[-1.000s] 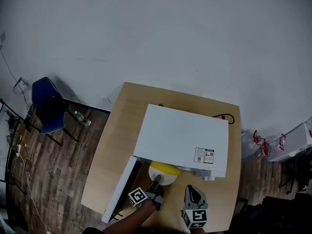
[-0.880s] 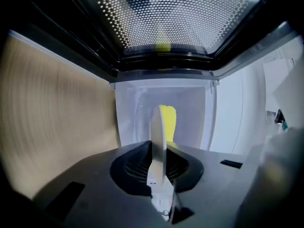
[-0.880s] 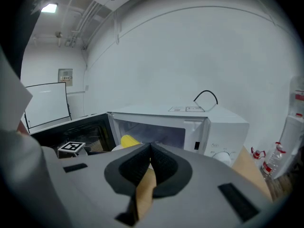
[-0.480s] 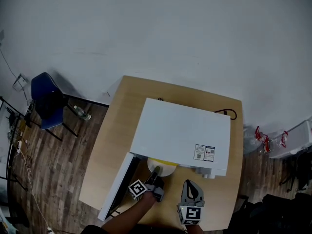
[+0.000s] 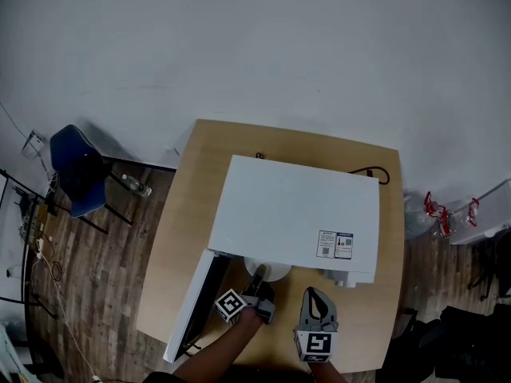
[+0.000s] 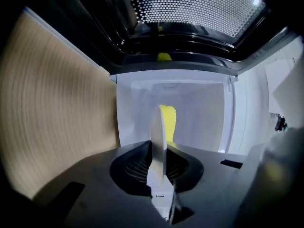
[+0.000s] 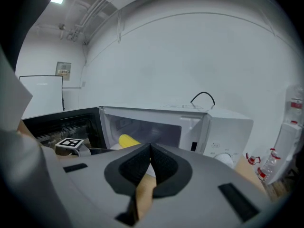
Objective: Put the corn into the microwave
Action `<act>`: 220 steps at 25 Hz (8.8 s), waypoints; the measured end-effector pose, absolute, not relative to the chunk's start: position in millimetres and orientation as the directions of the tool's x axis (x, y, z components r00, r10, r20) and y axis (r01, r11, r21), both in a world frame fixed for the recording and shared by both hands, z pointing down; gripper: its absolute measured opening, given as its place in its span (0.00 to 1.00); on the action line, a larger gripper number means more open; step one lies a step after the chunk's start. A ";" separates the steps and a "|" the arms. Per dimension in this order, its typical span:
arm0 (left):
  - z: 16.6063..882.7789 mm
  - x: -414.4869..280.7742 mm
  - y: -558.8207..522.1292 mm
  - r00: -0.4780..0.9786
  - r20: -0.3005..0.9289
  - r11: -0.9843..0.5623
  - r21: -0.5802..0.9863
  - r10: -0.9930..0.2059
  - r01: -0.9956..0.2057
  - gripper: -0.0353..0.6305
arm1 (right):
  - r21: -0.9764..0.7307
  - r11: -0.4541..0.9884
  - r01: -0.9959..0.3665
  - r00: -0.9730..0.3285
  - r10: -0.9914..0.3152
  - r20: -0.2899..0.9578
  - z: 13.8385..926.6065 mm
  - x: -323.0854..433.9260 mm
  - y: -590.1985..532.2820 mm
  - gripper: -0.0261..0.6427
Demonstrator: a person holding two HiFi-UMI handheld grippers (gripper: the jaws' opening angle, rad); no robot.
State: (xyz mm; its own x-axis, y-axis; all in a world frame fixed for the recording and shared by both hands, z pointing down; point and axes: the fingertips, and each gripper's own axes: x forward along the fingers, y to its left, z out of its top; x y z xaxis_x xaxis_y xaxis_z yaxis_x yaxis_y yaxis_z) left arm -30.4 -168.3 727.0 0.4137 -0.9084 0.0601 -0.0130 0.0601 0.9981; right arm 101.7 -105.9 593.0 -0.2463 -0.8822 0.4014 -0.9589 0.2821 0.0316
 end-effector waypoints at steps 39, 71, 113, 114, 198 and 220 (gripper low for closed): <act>740.6 -22.4 -190.3 0.453 0.122 0.114 0.992 -0.883 -0.045 0.31 | 0.054 0.364 -0.930 -0.312 -0.859 0.407 614.8 101.4 -82.3 0.13; 735.8 -11.3 -182.4 0.486 0.237 0.196 0.971 -0.841 -0.134 0.35 | -0.007 0.312 -0.950 -0.285 -0.859 0.425 619.3 104.5 -60.0 0.13; 748.0 -20.2 -166.1 0.458 0.264 0.241 0.964 -0.849 -0.109 0.09 | -0.042 0.264 -0.964 -0.256 -0.865 0.432 620.8 124.5 -51.2 0.13; 748.0 -19.2 -167.8 0.457 0.267 0.244 0.964 -0.849 -0.110 0.09 | -0.042 0.260 -0.965 -0.252 -0.865 0.434 621.3 126.3 -51.6 0.13; 721.4 4.2 -213.4 0.478 0.424 -0.246 0.494 -0.769 -0.834 0.26 | -0.051 0.201 -0.978 -0.201 -0.857 0.474 638.5 152.6 -51.1 0.13; 605.0 -14.3 -14.3 0.640 0.253 -0.409 0.589 -0.725 -0.697 0.17 | -0.070 0.150 -0.986 -0.165 -0.906 0.390 553.6 120.2 52.3 0.13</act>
State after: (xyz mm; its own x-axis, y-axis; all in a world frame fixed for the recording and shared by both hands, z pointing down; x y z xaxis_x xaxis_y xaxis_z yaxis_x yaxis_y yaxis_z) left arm -14.3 -14.3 605.0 0.6402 -0.7254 0.2528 -0.6966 -0.4094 0.5892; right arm 120.2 52.3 553.6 -0.1653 -0.9057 0.3905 -0.9862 0.1499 -0.0698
